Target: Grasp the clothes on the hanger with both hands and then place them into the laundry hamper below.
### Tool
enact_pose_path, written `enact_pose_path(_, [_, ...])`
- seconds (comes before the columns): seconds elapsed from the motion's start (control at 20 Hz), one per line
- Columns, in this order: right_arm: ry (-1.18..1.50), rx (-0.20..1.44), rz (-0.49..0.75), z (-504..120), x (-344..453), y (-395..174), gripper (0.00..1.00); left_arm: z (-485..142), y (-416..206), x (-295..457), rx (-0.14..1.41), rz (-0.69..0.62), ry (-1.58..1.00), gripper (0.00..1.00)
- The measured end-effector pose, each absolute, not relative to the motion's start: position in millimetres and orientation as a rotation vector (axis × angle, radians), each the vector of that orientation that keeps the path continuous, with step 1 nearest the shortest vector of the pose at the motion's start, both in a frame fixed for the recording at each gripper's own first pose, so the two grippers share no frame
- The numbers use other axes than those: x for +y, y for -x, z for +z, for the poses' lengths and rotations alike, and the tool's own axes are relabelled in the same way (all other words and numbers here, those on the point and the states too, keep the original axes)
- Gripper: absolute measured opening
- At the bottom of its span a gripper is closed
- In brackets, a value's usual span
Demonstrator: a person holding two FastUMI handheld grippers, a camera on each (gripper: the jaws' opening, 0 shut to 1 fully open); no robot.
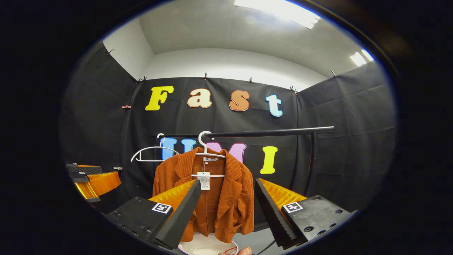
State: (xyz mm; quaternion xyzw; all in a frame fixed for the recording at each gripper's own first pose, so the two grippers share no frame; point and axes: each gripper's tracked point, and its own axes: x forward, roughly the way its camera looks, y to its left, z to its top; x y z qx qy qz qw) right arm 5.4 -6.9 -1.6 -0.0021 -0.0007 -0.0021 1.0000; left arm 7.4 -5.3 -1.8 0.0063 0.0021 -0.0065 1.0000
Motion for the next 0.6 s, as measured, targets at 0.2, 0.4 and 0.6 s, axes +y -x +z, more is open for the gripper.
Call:
enact_pose_path(0.2, [0.001, 0.003, -0.002, -3, -7, -10, 0.98, 1, -13, -11, 0.001, -0.028, -0.027, 0.95])
enact_pose_path(0.4, [0.008, 0.005, 0.014, -14, -11, -34, 0.98, -6, -42, -28, 0.009, -0.059, -0.041, 0.95])
enact_pose_path(0.6, [0.004, 0.007, 0.035, -37, -21, -86, 0.98, -22, -95, -51, -0.005, -0.079, -0.084, 0.95])
